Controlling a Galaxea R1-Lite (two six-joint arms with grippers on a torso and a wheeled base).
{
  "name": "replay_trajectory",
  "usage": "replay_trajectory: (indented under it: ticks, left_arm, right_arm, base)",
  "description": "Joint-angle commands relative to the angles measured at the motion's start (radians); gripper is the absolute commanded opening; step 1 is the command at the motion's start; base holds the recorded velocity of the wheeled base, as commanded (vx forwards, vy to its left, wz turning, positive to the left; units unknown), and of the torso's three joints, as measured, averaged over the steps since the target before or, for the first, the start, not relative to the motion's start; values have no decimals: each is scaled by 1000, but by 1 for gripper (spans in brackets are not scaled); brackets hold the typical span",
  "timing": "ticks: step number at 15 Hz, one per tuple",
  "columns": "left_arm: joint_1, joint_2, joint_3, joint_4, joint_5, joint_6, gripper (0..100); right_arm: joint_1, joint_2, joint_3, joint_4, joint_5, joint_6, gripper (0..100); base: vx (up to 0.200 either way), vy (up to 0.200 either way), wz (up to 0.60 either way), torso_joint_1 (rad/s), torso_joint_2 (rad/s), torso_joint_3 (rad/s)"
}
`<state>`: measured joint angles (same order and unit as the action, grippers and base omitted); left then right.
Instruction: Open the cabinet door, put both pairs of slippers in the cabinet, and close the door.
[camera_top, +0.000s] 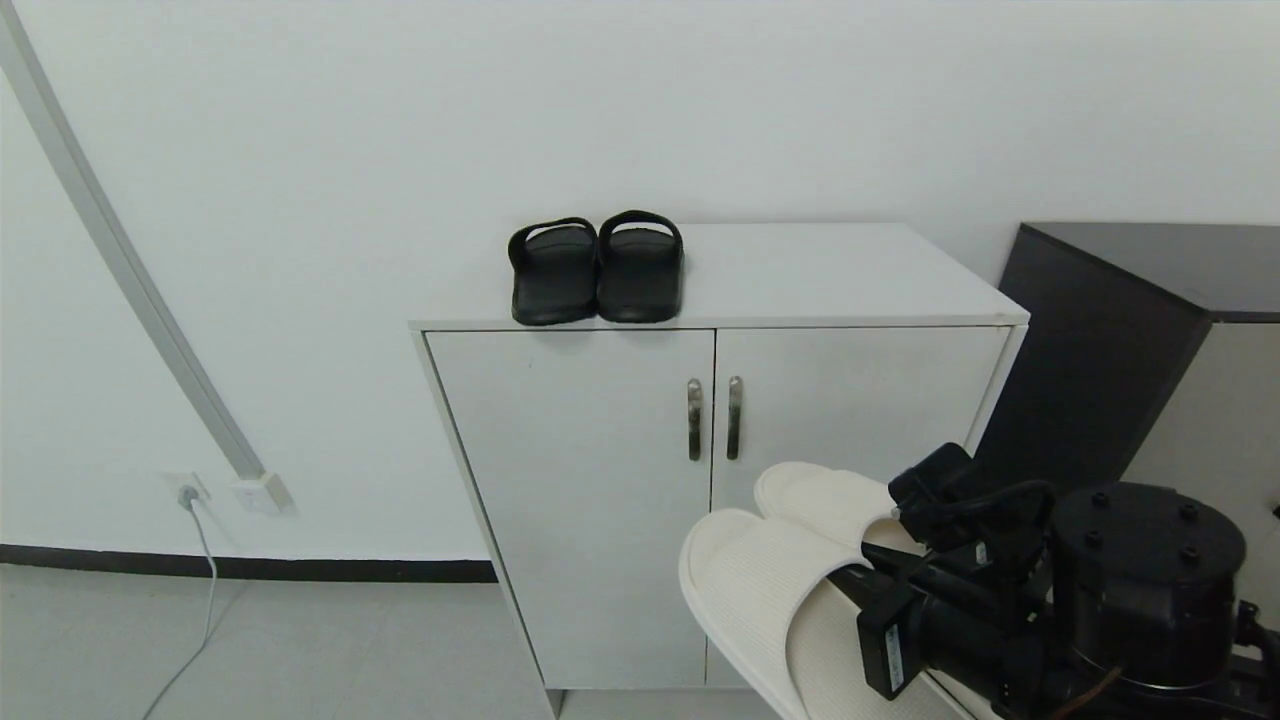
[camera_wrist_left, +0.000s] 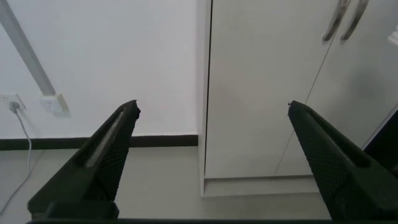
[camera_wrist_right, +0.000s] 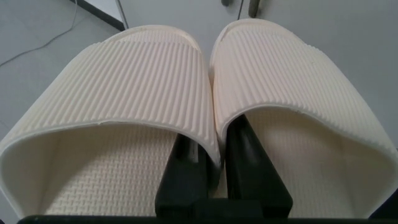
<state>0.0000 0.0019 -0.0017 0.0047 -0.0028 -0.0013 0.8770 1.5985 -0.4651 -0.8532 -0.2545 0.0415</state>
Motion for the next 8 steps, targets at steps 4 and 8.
replay_trajectory:
  ticks: [4, 8]
  left_arm:
    - [0, 0, 0, 0, 0, 0, 100]
    - [0, 0, 0, 0, -2, 4, 100]
  right_arm:
    - [0, 3, 10, -1, 0, 0, 0]
    - [0, 8, 13, -3, -2, -2, 0]
  base:
    - [0, 0, 0, -154, 476, 323]
    - [0, 0, 0, -116, 453, 345]
